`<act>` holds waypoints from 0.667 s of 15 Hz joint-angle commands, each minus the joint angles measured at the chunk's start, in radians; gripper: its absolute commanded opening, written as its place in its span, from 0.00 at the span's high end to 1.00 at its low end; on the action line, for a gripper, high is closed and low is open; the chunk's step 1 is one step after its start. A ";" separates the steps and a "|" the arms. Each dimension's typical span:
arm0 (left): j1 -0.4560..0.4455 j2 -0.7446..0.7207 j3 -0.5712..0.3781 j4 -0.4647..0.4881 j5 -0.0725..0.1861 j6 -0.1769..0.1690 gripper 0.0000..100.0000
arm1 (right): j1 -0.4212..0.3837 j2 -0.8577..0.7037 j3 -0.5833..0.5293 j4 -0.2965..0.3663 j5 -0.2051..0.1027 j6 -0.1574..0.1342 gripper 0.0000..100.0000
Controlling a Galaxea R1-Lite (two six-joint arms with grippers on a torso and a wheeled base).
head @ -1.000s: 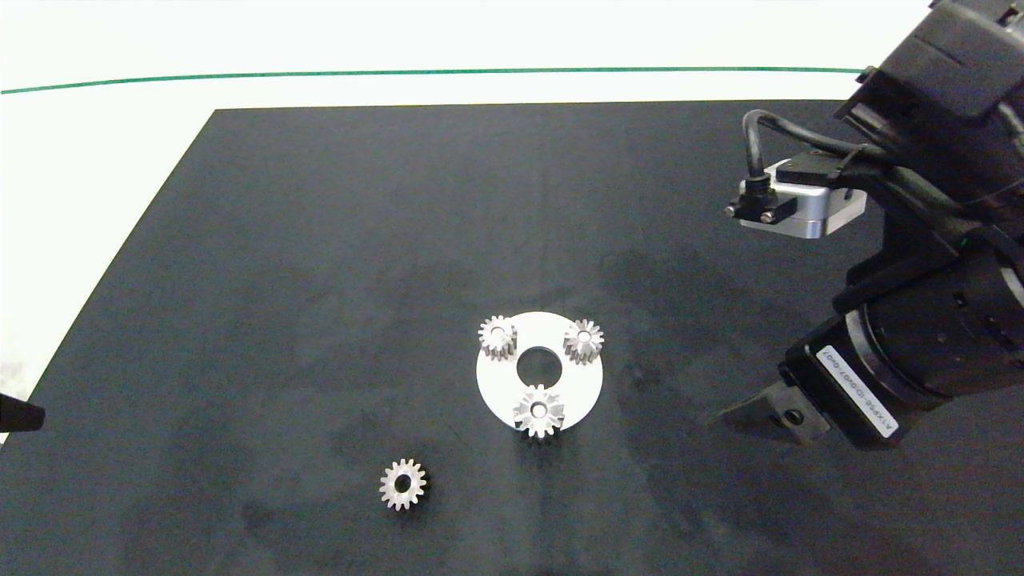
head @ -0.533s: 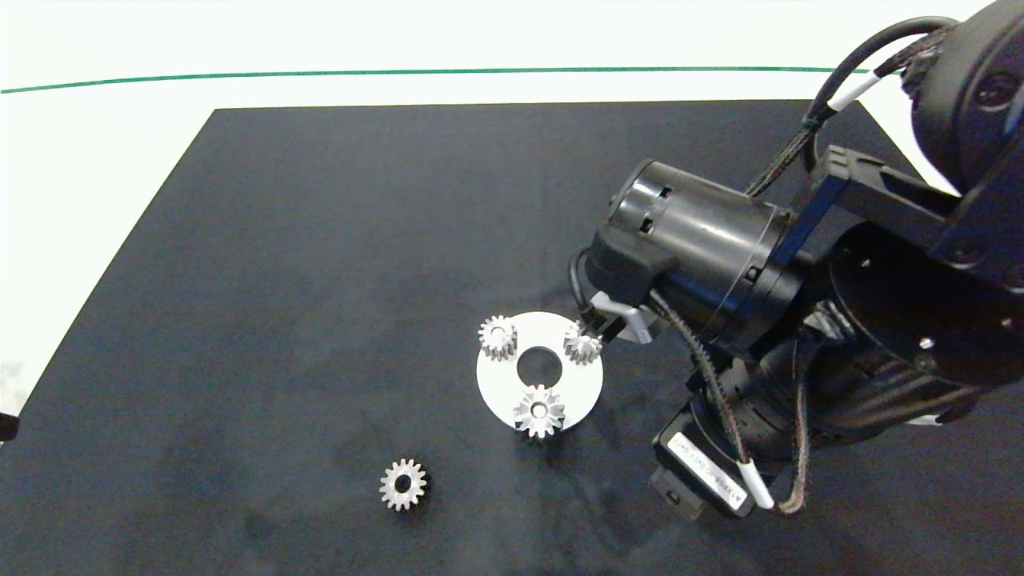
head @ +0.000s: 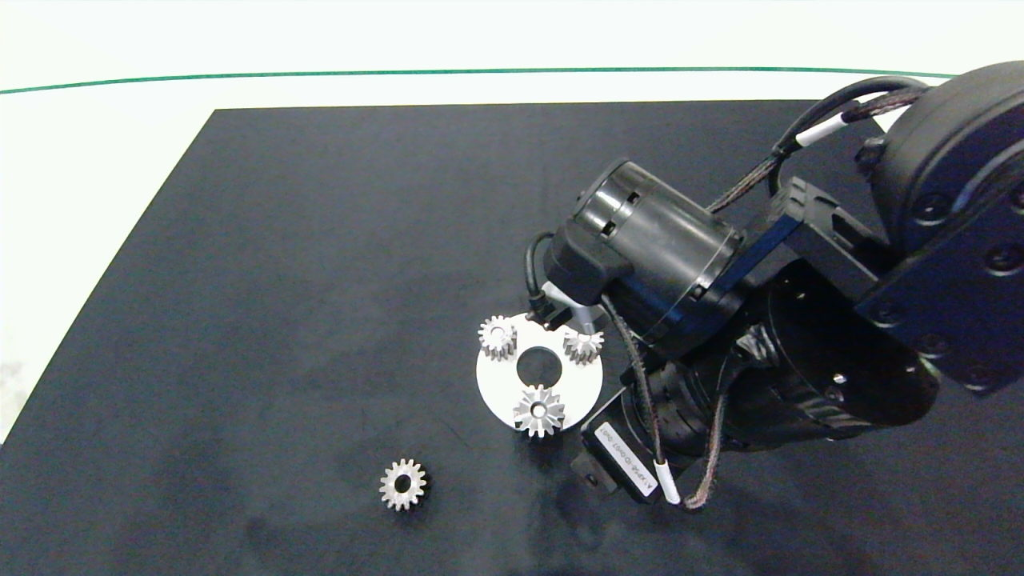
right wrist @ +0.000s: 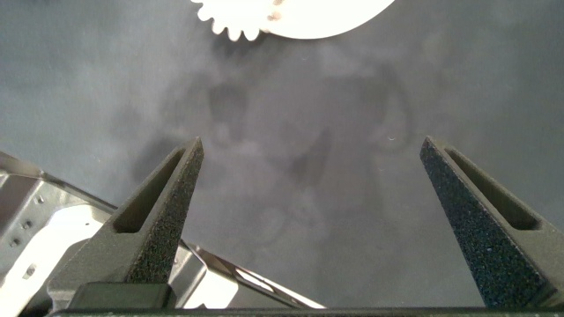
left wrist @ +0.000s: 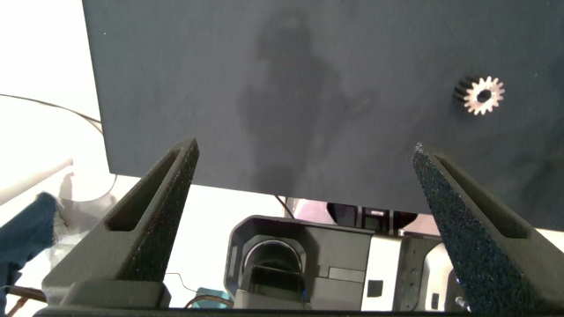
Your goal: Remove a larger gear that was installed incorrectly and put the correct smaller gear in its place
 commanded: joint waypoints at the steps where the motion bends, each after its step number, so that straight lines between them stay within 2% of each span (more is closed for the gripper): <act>1: 0.000 -0.002 0.000 0.007 0.001 -0.001 0.00 | 0.000 0.063 -0.041 0.000 0.006 -0.017 0.00; 5: 0.000 -0.002 0.002 0.007 0.001 -0.001 0.00 | -0.009 0.081 -0.055 -0.014 0.011 -0.016 0.00; 7: -0.003 -0.002 0.003 0.007 0.001 -0.001 0.00 | -0.016 0.109 -0.054 -0.072 0.011 -0.017 0.00; 8: -0.008 -0.002 0.003 0.009 0.001 -0.001 0.00 | -0.016 0.124 -0.054 -0.078 0.009 -0.025 0.00; 10: -0.009 -0.002 0.008 0.009 0.001 -0.001 0.00 | -0.016 0.136 -0.055 -0.083 0.009 -0.060 0.00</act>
